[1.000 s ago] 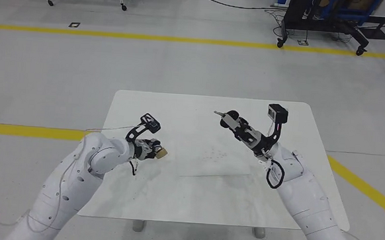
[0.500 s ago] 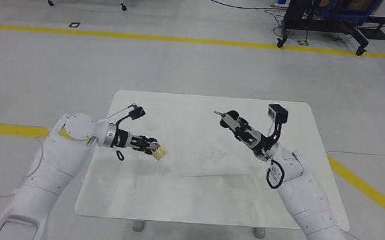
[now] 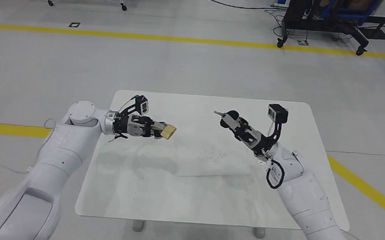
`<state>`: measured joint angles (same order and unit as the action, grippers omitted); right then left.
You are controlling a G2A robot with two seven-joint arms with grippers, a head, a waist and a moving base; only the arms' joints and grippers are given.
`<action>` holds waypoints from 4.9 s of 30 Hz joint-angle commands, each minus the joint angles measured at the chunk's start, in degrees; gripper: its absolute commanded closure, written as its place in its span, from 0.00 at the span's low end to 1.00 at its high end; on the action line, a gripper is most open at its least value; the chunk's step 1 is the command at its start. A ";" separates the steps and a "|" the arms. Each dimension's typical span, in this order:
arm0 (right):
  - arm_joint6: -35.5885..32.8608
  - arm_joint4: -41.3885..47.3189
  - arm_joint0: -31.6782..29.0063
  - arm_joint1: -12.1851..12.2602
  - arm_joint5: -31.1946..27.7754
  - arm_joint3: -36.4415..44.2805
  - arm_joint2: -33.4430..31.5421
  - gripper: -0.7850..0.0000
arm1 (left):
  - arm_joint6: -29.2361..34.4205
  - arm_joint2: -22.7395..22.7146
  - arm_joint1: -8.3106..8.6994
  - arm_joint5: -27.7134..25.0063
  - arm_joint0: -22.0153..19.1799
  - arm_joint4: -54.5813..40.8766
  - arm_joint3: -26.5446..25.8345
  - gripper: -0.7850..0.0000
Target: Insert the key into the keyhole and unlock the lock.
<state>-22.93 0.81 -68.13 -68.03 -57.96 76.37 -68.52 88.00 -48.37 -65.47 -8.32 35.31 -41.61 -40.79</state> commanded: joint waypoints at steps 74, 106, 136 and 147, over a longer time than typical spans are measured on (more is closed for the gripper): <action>14.45 -47.01 -5.37 -2.05 28.06 21.55 0.44 1.00 | -8.06 12.72 -8.99 32.68 -9.10 -8.97 10.41 1.00; 5.89 -94.79 -3.50 0.22 22.95 28.34 6.82 1.00 | -22.94 14.42 -7.27 46.72 -5.48 -9.33 4.71 1.00; 3.73 -104.86 -1.68 -0.23 24.20 27.16 12.73 1.00 | -22.38 13.08 -8.02 44.77 -5.30 -3.85 5.04 1.00; 2.77 -106.56 -3.37 0.10 24.58 28.91 11.70 1.00 | -22.50 12.43 -8.35 44.88 -5.20 -2.95 5.47 1.00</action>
<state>-19.81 -105.59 -71.40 -67.95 -33.40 105.15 -56.77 65.67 -35.86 -73.78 36.63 30.08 -44.64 -35.38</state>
